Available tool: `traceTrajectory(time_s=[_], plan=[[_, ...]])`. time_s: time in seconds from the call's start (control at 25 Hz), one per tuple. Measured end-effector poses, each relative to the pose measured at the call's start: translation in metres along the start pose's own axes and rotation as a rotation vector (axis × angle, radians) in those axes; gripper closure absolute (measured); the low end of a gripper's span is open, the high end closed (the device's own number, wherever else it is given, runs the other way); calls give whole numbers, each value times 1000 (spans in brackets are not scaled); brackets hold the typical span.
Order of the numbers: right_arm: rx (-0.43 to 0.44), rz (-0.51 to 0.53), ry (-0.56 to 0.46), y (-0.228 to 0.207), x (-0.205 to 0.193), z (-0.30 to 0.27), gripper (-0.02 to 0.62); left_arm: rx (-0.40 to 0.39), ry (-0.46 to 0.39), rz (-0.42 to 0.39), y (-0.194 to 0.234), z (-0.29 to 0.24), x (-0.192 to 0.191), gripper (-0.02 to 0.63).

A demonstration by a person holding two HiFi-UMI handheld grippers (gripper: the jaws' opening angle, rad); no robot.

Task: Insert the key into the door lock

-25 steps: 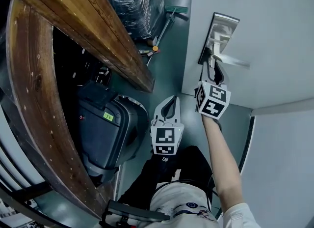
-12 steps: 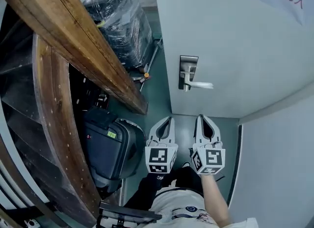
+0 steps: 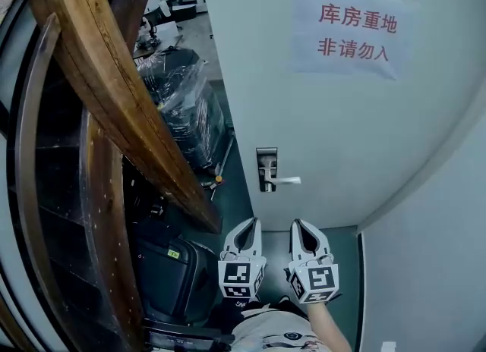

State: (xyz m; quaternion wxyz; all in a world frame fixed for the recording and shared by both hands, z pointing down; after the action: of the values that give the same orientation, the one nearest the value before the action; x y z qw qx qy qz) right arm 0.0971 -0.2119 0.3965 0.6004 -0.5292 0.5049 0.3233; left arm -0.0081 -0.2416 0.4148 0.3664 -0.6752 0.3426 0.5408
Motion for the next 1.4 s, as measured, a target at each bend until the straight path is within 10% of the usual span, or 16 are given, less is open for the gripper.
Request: traceTrajectory(time_s=[1.4], plan=[[30, 74, -80, 6, 41, -15, 589, -18, -92, -50, -7, -16, 40, 604]])
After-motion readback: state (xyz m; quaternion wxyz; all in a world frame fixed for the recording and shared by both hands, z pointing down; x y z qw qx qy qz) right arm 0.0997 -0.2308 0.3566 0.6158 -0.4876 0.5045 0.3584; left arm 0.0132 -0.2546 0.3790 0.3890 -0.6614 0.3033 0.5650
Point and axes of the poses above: the fingertips, and each gripper's own axes: z backward along the fingers, y to its left, x out of its top, the point moved 1 cm from there along z, backward along the fingers, and after that the axes turned 11 degrees about -z, right-handed, at the moved point
